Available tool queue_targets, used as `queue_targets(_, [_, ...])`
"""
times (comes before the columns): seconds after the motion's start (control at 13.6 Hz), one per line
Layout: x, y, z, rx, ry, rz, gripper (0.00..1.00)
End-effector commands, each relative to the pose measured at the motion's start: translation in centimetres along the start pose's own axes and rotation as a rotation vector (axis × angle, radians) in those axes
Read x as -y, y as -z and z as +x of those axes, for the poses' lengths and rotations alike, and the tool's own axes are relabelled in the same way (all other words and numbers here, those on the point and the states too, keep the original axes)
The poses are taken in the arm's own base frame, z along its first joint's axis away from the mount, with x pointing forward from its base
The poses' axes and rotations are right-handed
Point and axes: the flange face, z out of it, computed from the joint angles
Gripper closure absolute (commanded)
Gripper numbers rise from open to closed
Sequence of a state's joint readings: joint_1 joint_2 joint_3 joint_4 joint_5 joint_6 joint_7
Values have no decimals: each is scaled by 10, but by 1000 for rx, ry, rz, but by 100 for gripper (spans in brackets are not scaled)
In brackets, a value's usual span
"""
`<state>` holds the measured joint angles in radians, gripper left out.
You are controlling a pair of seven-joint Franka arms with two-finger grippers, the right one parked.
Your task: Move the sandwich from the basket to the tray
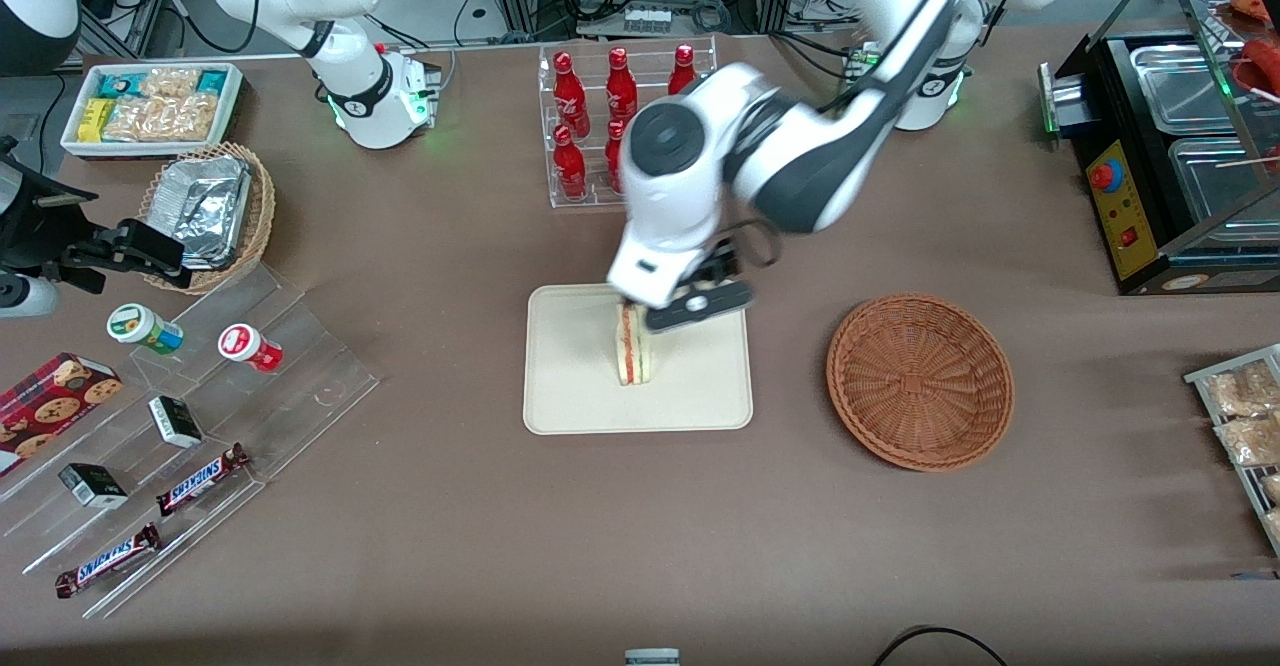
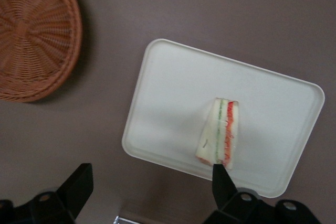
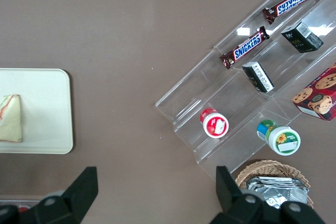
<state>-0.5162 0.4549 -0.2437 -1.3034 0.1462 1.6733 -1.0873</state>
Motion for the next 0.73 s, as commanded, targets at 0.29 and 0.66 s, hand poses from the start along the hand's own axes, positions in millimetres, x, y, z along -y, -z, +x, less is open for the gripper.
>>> queue_targets(0.29, [169,62,73,77,19,92,0])
queue_targets(0.66, [295,81,121,119,-105,49,0])
